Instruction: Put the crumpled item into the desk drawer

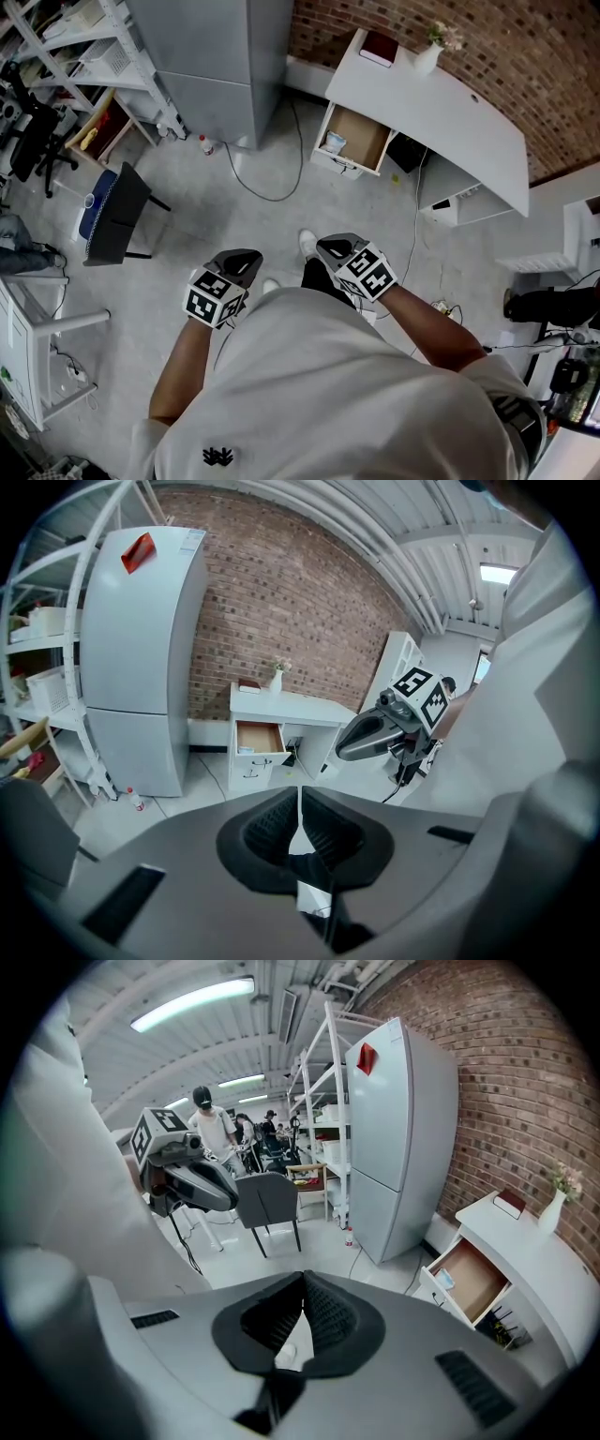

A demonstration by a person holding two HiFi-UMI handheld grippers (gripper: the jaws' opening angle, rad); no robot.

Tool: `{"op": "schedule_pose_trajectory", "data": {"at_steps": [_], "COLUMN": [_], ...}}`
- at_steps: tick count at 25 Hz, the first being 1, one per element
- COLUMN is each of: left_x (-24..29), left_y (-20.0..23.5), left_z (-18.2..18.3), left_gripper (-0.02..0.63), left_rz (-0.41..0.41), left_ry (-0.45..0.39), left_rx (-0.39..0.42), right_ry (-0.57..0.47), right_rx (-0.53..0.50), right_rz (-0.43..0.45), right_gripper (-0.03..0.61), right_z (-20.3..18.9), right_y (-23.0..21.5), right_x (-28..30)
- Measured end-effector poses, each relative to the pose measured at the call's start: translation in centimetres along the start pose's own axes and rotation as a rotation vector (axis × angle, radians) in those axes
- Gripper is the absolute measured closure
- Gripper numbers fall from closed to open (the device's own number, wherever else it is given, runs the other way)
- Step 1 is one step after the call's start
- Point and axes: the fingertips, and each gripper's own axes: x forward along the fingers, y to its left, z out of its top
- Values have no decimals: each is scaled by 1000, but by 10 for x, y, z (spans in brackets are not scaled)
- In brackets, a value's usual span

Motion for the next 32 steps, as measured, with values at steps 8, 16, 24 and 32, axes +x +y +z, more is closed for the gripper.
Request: {"op": "schedule_pose_trajectory", "data": {"at_steps": [8, 16, 24, 32], "left_x": [-3, -1, 5, 29], "left_y": [6, 12, 29, 60], "left_z": [-4, -7, -4, 14], "left_gripper": [581, 581, 581, 581], "left_rz": [6, 8, 26, 50], "left_ry": [2, 7, 15, 24], "left_rx": [-10, -24, -45, -48], "right_ry": [-3, -7, 0, -13], "right_rx": [-6, -9, -23, -47], "right_rz": [5, 11, 44, 67], "right_gripper": [551, 550, 551, 551], "right_z": [3, 7, 13, 33], "right_y": [5, 4, -4, -43], "right_x": [3, 8, 25, 49]}}
